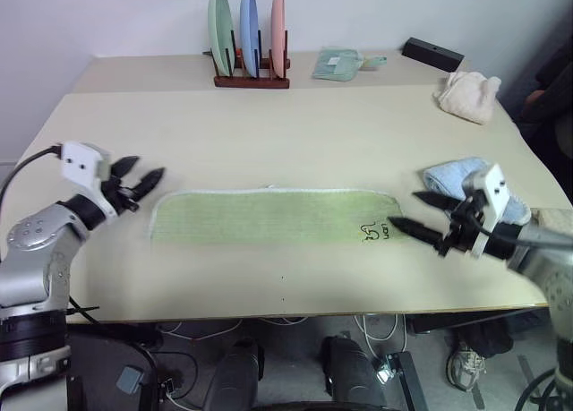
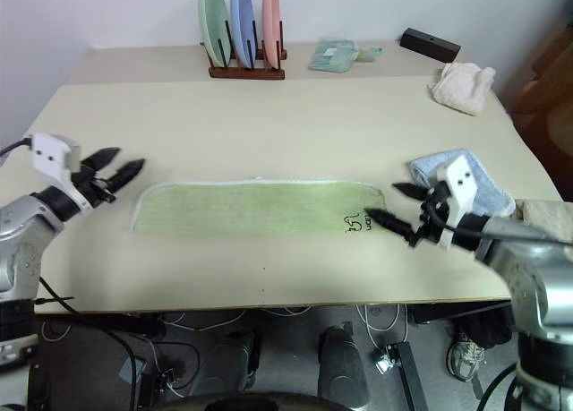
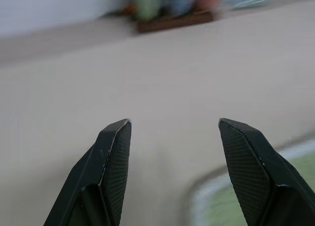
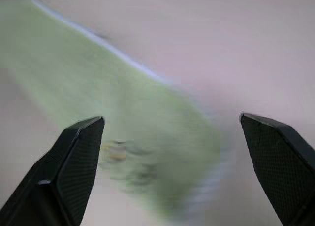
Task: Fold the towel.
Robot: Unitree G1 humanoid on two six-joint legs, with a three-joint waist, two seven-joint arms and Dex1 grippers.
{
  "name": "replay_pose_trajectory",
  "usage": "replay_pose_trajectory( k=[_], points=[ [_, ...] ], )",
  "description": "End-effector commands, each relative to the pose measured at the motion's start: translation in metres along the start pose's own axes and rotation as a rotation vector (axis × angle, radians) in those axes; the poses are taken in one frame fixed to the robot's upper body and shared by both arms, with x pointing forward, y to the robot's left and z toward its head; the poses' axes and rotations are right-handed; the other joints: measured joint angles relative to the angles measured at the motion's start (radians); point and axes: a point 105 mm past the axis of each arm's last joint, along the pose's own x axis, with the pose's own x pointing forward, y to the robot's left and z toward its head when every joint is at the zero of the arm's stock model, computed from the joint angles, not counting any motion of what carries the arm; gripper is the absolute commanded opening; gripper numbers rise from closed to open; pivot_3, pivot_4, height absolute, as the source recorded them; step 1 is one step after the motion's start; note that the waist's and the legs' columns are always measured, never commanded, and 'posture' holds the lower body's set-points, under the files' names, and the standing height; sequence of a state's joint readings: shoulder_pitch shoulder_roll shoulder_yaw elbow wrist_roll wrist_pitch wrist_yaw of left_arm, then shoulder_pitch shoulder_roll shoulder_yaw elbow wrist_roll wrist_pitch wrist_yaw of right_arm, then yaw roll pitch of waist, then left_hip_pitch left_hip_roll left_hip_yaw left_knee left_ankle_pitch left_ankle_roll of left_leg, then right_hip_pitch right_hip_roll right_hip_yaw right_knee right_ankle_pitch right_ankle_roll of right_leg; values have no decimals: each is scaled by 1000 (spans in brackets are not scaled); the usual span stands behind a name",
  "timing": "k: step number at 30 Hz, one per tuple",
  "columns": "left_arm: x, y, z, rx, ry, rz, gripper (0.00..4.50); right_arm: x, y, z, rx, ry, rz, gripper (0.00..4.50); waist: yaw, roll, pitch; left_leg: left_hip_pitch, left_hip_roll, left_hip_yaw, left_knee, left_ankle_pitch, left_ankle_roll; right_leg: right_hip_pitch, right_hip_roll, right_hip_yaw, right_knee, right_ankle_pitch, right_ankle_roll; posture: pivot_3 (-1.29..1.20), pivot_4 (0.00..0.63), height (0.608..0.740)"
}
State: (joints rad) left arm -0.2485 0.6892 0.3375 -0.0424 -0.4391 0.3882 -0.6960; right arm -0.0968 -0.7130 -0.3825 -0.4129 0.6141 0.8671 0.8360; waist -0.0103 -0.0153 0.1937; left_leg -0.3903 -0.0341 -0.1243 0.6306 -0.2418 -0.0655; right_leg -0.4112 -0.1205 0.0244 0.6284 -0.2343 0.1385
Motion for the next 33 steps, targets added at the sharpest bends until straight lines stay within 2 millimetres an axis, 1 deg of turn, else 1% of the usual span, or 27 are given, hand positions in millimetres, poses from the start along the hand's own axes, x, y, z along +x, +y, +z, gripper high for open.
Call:
replay_pose_trajectory(
  k=[1,3,6,8,10,12,14,16,19,21,22,24,27,28,31,33],
  points=[
    [11,-57,13,30,-30,-254,2878,-7,19,-10,165,-25,-13,4476,0,0,0,0,0,0,0,0,0,0,0,0,0,0,0,0,150,740],
    [13,-89,11,48,-19,-385,2878,-8,23,-28,239,14,-55,4476,-2,0,0,0,0,0,1,0,0,1,0,0,0,0,0,0,150,740],
    [14,-123,7,59,-6,-528,2878,-10,24,-49,338,49,-132,4476,-6,0,0,1,0,1,0,0,0,0,0,0,0,0,-1,0,150,740],
    [16,-143,5,52,-10,-600,2878,-7,25,-58,408,45,-175,4476,-6,1,0,1,0,1,0,0,0,0,0,0,0,0,-1,0,150,740],
    [16,-158,3,45,-9,-647,2878,-1,24,-61,472,21,-210,4476,-5,1,0,1,0,1,0,0,0,0,0,0,0,0,-1,0,150,740],
    [16,-165,0,51,-5,-669,2878,4,19,-61,522,-9,-255,4476,-7,0,-1,1,0,1,0,0,0,0,0,0,0,0,-1,0,150,740],
    [16,-169,-1,45,-4,-676,2878,9,9,-60,581,-41,-311,4476,-7,1,-1,1,0,1,0,0,0,0,1,0,0,0,-1,0,150,740],
    [15,-170,-1,38,-5,-678,2878,15,0,-58,630,-69,-351,4476,-6,1,-1,1,1,0,0,0,0,0,1,0,0,-1,-1,0,150,740],
    [15,-168,-4,37,0,-668,2878,24,-21,-56,737,-121,-438,4476,-7,1,-1,1,1,0,0,0,0,0,1,0,0,-1,-1,0,150,740],
    [15,-167,-4,43,2,-660,2878,28,-30,-56,789,-140,-473,4476,-7,1,-1,1,0,0,0,0,0,0,1,0,0,-1,-1,0,150,740],
    [15,-166,-5,45,1,-653,2878,29,-33,-56,812,-147,-485,4242,-5,1,-1,1,1,0,0,0,0,0,1,0,0,0,-1,0,150,740],
    [15,-165,-5,42,0,-639,2878,31,-35,-53,833,-160,-485,3617,-4,1,-1,1,0,0,0,0,0,0,1,0,0,0,-1,0,150,740],
    [13,-166,-7,38,2,-627,2878,31,-36,-50,829,-155,-483,2159,-5,1,-1,1,0,0,0,0,0,0,1,0,-1,0,-1,0,150,740],
    [12,-167,-9,34,5,-625,2878,30,-37,-48,823,-158,-483,1546,-7,1,-1,1,1,0,-1,0,1,0,1,0,-1,0,-1,0,150,740],
    [11,-168,-11,28,5,-619,2878,24,-39,-40,807,-177,-486,54,-9,2,-1,1,0,0,-1,0,1,0,1,0,-1,-1,-1,0,150,740],
    [12,-168,-12,27,5,-616,2878,19,-43,-35,786,-185,-493,54,-7,2,-1,1,1,0,-1,0,1,0,1,0,-1,-1,-1,0,150,740]
  ],
)
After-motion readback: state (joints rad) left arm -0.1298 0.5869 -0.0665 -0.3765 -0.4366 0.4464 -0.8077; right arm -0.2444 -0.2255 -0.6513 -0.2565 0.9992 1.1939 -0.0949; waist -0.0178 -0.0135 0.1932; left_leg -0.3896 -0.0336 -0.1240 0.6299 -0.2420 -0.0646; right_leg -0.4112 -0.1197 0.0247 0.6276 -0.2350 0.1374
